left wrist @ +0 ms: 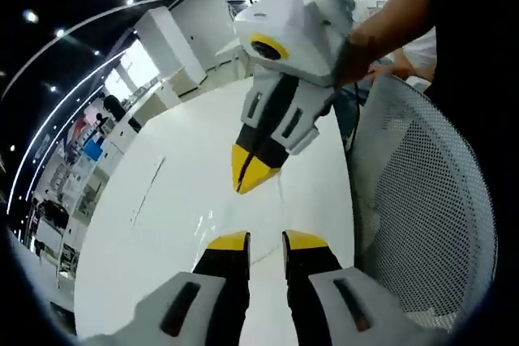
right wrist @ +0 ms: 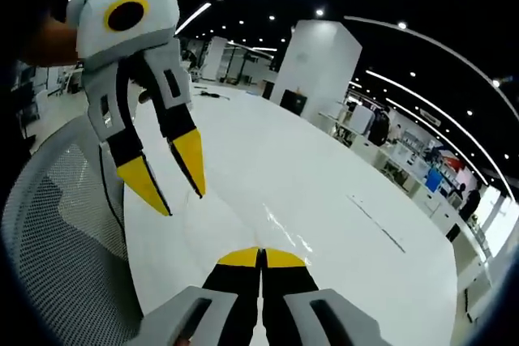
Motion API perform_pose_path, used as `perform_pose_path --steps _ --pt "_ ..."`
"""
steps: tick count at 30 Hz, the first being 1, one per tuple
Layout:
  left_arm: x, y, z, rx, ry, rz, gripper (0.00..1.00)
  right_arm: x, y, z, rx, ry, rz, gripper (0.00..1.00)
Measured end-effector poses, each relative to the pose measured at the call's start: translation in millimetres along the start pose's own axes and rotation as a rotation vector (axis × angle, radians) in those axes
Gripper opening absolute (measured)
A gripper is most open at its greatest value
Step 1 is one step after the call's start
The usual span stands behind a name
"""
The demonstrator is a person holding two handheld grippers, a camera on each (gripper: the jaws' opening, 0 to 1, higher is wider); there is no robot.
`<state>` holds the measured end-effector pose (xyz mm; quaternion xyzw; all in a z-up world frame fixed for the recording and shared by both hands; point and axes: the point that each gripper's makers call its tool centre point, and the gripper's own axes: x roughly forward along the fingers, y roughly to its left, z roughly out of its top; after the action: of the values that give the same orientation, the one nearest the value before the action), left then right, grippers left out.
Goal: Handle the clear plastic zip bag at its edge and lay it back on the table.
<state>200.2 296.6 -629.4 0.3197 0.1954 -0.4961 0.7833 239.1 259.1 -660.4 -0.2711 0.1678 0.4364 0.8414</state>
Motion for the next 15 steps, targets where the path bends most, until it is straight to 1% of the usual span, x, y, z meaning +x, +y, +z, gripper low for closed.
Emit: perform_pose_path --steps 3,6,7,10,15 --pt "-10 8.0 -4.3 -0.069 -0.03 0.038 0.19 4 2 -3.3 -0.029 0.011 0.002 0.0" --pt "-18 16.0 -11.9 -0.162 -0.053 0.083 0.29 9 3 -6.2 -0.036 0.018 0.007 0.0" --pt "-21 18.4 -14.8 -0.19 -0.066 0.097 0.31 11 4 -7.6 -0.041 0.023 0.01 0.0" --pt "-28 22.9 -24.8 -0.24 -0.069 0.133 0.32 15 4 -10.0 -0.056 0.03 0.008 0.0" --pt "-39 28.6 -40.3 -0.354 -0.1 0.2 0.38 24 2 -15.8 -0.084 0.038 0.0 0.0"
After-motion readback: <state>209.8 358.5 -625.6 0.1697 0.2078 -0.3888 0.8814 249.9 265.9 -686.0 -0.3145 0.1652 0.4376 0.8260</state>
